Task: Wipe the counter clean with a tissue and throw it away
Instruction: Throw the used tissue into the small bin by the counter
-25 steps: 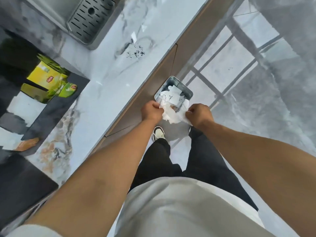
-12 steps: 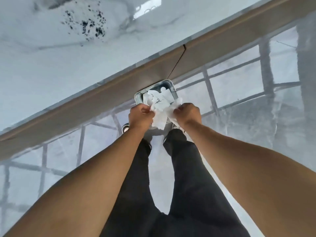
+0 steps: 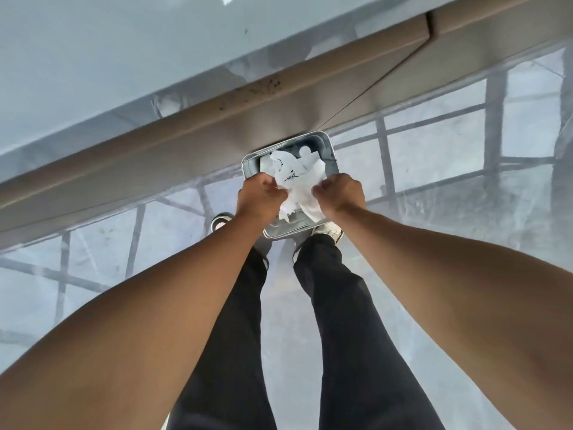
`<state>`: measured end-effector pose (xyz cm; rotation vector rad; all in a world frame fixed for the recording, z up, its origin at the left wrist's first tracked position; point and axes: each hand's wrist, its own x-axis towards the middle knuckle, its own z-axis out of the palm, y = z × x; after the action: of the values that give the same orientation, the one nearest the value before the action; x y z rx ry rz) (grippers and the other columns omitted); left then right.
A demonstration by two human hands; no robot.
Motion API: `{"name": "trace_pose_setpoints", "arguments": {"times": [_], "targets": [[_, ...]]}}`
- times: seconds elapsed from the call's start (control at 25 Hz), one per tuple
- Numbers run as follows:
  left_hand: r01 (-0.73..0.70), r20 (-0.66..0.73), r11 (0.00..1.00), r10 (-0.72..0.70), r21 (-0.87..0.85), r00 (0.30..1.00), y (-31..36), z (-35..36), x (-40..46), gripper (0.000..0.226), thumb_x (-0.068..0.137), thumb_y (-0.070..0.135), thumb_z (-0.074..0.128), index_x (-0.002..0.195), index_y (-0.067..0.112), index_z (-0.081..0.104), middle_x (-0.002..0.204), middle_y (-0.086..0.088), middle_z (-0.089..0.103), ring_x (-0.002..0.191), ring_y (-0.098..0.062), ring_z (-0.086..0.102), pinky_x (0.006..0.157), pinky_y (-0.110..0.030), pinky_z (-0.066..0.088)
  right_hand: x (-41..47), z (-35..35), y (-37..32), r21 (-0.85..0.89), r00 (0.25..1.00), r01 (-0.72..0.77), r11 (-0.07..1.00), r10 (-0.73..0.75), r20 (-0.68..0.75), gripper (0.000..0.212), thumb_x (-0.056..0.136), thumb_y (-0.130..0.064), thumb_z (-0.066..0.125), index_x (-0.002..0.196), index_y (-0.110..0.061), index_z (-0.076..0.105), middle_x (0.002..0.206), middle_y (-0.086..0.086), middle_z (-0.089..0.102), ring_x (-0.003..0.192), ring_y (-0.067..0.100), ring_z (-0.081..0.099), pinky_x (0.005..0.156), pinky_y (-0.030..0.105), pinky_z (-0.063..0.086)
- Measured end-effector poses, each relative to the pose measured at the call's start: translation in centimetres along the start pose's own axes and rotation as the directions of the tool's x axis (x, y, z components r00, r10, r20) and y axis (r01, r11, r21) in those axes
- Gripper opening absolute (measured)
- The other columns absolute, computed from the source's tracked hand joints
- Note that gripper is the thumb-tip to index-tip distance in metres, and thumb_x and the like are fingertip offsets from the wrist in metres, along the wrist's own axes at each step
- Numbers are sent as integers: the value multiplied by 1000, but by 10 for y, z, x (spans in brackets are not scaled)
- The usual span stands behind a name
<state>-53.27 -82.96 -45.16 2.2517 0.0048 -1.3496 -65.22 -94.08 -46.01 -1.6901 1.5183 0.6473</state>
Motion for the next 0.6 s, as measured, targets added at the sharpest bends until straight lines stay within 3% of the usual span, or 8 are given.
{"name": "trace_pose_setpoints", "arguments": {"times": [0.12,0.28,0.48,0.6], "targets": [[-2,25,1000,2,19,1000,4,-4,-6,29,76,23,76,103,21,66,98,-3,74,79,-21,71,76,-43,63,-3,-2,2,27,1000,15,1000,-14,-23,26,84,-36,62,97,-15,67,98,7,70,89,28,63,67,25,40],[-32,18,999,31,41,999,14,-13,-21,40,76,30,76,114,21,64,110,-2,70,98,-22,69,84,-44,61,-14,-16,-1,51,999,42,998,-42,-18,24,86,-35,63,100,-16,64,103,4,69,88,23,60,69,25,41],[-73,-4,988,75,136,997,29,-23,-45,45,80,38,74,121,23,62,122,-1,66,105,-18,65,90,-30,51,-35,-43,-12,68,991,103,992,-108,77,46,87,-44,62,125,-17,56,127,7,61,113,24,59,84,28,44],[-91,9,974,91,205,996,41,-30,-73,49,80,42,72,124,24,60,128,-3,64,104,-19,63,89,-30,49,-60,-68,-18,57,978,166,984,-172,120,62,87,-47,63,139,-18,45,138,11,52,122,27,54,95,33,45]]}}
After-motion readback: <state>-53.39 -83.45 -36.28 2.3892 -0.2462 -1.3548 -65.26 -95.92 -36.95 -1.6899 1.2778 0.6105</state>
